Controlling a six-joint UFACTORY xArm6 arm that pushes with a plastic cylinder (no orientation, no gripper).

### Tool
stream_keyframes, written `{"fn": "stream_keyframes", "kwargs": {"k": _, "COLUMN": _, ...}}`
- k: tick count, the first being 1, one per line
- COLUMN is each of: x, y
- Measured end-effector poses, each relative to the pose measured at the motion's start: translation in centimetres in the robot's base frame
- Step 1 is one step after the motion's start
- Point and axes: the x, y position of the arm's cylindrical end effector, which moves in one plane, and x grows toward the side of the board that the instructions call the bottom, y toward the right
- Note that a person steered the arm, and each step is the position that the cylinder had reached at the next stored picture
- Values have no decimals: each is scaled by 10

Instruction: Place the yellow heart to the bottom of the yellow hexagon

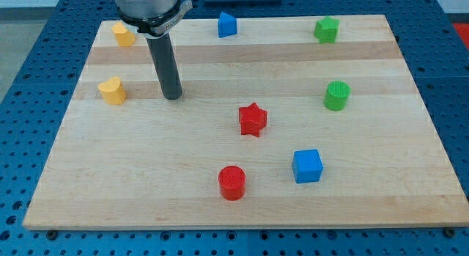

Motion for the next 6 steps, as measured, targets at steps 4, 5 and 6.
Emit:
{"fn": "stream_keyframes", "kwargs": {"k": 4, "x": -7, "y": 0}}
{"fn": "stream_keyframes", "kwargs": {"k": 5, "x": -4, "y": 22}}
{"fn": "stream_keyframes", "kwargs": {"k": 6, "x": 8, "y": 104}}
